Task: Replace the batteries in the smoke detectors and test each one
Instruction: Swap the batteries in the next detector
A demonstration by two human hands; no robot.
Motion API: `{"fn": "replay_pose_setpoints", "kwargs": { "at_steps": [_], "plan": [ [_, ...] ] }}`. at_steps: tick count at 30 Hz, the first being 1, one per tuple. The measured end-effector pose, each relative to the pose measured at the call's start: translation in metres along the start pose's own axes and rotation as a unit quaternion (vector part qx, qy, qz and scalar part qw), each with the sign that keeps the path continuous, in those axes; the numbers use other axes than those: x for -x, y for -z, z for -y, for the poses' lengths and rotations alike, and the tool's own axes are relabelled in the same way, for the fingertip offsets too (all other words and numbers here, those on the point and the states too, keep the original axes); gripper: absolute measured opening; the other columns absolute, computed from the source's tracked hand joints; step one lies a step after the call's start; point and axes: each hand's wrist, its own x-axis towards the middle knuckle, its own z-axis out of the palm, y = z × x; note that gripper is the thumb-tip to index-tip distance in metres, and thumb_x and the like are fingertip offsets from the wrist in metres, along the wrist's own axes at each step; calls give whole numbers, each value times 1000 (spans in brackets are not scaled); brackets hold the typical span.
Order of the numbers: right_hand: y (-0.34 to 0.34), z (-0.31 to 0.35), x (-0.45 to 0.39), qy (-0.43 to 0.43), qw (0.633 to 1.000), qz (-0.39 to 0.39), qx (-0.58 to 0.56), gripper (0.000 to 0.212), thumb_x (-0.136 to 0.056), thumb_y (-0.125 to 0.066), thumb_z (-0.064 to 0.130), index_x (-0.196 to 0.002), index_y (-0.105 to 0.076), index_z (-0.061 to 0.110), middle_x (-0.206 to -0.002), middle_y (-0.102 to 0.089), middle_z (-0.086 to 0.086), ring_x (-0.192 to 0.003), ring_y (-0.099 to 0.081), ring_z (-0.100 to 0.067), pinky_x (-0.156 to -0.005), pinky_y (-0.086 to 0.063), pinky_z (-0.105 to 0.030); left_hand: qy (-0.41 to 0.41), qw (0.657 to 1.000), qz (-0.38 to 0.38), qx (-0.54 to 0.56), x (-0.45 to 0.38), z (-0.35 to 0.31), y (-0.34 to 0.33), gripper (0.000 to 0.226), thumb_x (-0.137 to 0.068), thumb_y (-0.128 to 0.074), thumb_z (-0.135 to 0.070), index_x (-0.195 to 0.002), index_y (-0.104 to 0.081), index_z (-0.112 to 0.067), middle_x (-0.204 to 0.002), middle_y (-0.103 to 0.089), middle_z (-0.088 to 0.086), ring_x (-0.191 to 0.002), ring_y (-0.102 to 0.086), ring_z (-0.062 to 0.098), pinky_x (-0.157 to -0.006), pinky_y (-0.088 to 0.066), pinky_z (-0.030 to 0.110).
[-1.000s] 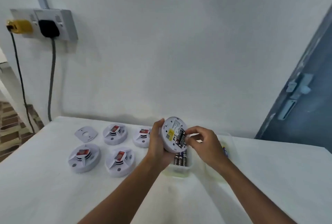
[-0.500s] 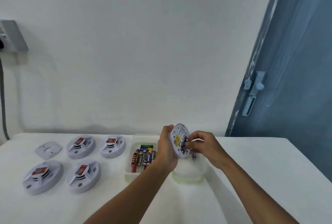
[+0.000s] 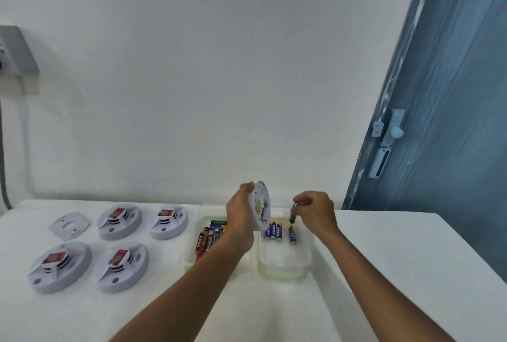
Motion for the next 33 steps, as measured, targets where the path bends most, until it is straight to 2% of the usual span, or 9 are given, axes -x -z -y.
{"fn": "replay_pose_setpoints", "kwargs": {
  "at_steps": [4,11,14,17,20,22,25,29,33],
  "plan": [
    [-20,-6,-22,7,961,130,244,13,-75,-71,1,-87,-70,6,-92,-66,-7,-85,-66,-24,-76,-56,-31,5,1000,-2,2,-4,1,11,65,-63,-64,-52,-116,-64,-14,-112,-65,13,-103,-62,29,-91,-49,40],
    [-44,0,-28,55,905,147,395,22,-84,-53,-5,-105,-55,1,-111,-61,-17,-100,-64,-32,-72,-48,-29,18,999,24,35,-1,6,18,40,-90,-52,-39,-115,-64,-11,-114,-66,17,-102,-62,30,-87,-50,38],
    [-42,4,-29,59,934,152,317,16,-80,-59,-5,-89,-64,7,-95,-69,-14,-79,-70,-26,-65,-56,-27,18,997,47,60,1,5,20,44,-91,-49,-39,-121,-61,-8,-110,-65,17,-99,-61,30,-86,-50,38],
    [-29,19,-16,110,979,140,96,15,-83,-64,-1,-77,-69,13,-77,-70,-4,-56,-66,-7,-46,-48,-17,21,993,82,85,1,4,21,50,-92,-43,-41,-125,-56,-5,-105,-64,20,-95,-61,31,-83,-50,39],
    [-19,29,9,155,974,157,-51,15,-79,-73,5,-89,-73,16,-92,-72,3,-76,-70,-5,-60,-56,-23,30,986,119,113,1,-1,23,54,-91,-40,-44,-124,-53,-4,-101,-61,19,-89,-59,29,-80,-49,39],
    [-18,28,20,179,969,159,-55,25,-75,-77,5,-97,-74,16,-103,-70,7,-90,-69,-5,-71,-59,-25,38,983,133,120,0,-4,24,56,-89,-39,-47,-123,-53,-4,-100,-60,17,-85,-58,27,-75,-49,38],
    [-18,26,27,183,970,151,-51,29,-72,-78,5,-100,-76,13,-108,-64,14,-83,-70,-3,-70,-59,-24,44,980,153,121,2,-8,21,57,-89,-38,-46,-123,-53,-3,-104,-58,16,-88,-58,27,-74,-46,37],
    [-22,26,30,203,969,137,-15,29,-72,-78,12,-101,-77,17,-118,-65,4,-91,-69,-6,-81,-57,-30,61,979,147,129,2,-9,20,56,-88,-41,-47,-122,-54,-5,-104,-58,15,-91,-57,28,-78,-45,38],
    [-22,32,40,275,950,143,24,20,-75,-69,15,-94,-76,13,-105,-72,-1,-93,-66,-13,-80,-54,-32,76,982,137,108,-2,-8,22,49,-86,-41,-50,-106,-58,-8,-85,-57,8,-76,-56,21,-62,-48,30]
  ]
}}
